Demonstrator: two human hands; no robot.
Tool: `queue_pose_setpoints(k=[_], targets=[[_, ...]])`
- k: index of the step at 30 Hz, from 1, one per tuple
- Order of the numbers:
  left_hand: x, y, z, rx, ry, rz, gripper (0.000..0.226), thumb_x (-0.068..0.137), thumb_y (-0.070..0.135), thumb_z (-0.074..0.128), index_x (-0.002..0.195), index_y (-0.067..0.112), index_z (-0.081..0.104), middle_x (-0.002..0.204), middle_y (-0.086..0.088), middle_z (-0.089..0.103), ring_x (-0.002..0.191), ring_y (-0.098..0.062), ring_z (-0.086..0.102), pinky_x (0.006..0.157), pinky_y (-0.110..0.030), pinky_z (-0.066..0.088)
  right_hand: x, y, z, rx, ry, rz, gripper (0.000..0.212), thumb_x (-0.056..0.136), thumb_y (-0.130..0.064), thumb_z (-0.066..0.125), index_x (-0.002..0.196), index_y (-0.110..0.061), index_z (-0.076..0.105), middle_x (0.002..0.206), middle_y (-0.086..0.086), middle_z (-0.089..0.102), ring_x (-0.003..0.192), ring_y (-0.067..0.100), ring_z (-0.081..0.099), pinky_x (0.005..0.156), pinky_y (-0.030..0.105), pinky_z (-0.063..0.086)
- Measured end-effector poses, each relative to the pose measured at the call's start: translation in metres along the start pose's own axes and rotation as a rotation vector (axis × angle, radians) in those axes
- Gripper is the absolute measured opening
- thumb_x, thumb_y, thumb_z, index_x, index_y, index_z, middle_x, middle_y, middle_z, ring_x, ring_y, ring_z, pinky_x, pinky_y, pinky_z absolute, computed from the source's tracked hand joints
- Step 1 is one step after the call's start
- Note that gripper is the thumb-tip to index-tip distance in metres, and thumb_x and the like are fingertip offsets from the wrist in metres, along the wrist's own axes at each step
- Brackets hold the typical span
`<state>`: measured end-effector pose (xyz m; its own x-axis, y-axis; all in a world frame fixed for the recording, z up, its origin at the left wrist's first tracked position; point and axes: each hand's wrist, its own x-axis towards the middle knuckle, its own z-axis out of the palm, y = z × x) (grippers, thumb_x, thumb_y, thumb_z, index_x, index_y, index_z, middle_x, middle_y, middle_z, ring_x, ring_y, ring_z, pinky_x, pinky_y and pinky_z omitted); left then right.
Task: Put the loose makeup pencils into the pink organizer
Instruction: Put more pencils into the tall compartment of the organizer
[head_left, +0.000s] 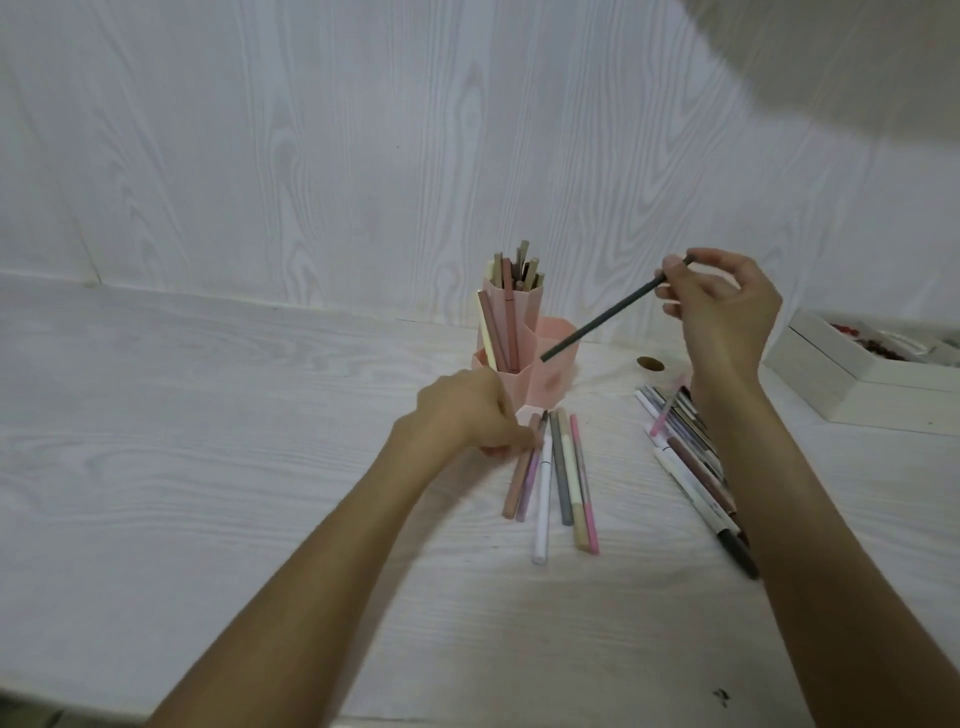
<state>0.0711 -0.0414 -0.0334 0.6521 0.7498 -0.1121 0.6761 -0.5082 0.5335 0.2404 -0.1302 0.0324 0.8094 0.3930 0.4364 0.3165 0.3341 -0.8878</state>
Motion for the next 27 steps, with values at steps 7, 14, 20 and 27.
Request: queue_pose_setpoints(k=[7, 14, 20, 27], targets=[[0.0, 0.007, 0.014, 0.159, 0.125, 0.016, 0.04, 0.077, 0.052, 0.071, 0.082, 0.014, 0.06, 0.082, 0.0, 0.063, 0.089, -0.023, 0.063, 0.068, -0.03, 0.044, -0.012, -0.008, 0.037, -0.084, -0.123, -0.33, 0.019, 0.081, -0.017, 0.073, 0.093, -0.01, 0.061, 0.078, 0.008, 0.07, 0.07, 0.012, 0.07, 0.067, 0.019, 0.056], [0.002, 0.002, 0.004, 0.164, 0.091, -0.051, 0.04, 0.072, 0.05, 0.075, 0.085, 0.016, 0.06, 0.094, -0.002, 0.065, 0.091, -0.023, 0.06, 0.069, -0.03, 0.042, -0.02, 0.01, 0.071, -0.439, -0.371, -0.554, 0.017, 0.08, -0.023, 0.073, 0.09, -0.011, 0.066, 0.077, -0.003, 0.073, 0.073, 0.006, 0.07, 0.074, 0.025, 0.057], [0.002, -0.007, -0.004, 0.147, 0.06, -0.117, 0.041, 0.074, 0.047, 0.073, 0.065, 0.019, 0.044, 0.073, 0.003, 0.055, 0.079, -0.021, 0.056, 0.066, -0.027, 0.04, -0.018, 0.021, 0.078, -0.666, -0.449, -0.655, 0.02, 0.083, -0.029, 0.068, 0.099, -0.016, 0.071, 0.087, -0.001, 0.075, 0.079, 0.012, 0.069, 0.074, 0.031, 0.056], [-0.001, -0.008, -0.006, 0.198, 0.092, -0.134, 0.044, 0.075, 0.047, 0.072, 0.068, 0.018, 0.039, 0.068, 0.004, 0.046, 0.073, -0.02, 0.05, 0.051, -0.025, 0.028, -0.023, 0.026, 0.087, -0.972, -0.482, -0.832, 0.025, 0.09, -0.017, 0.053, 0.112, -0.017, 0.066, 0.091, 0.004, 0.068, 0.08, 0.022, 0.064, 0.064, 0.029, 0.049]])
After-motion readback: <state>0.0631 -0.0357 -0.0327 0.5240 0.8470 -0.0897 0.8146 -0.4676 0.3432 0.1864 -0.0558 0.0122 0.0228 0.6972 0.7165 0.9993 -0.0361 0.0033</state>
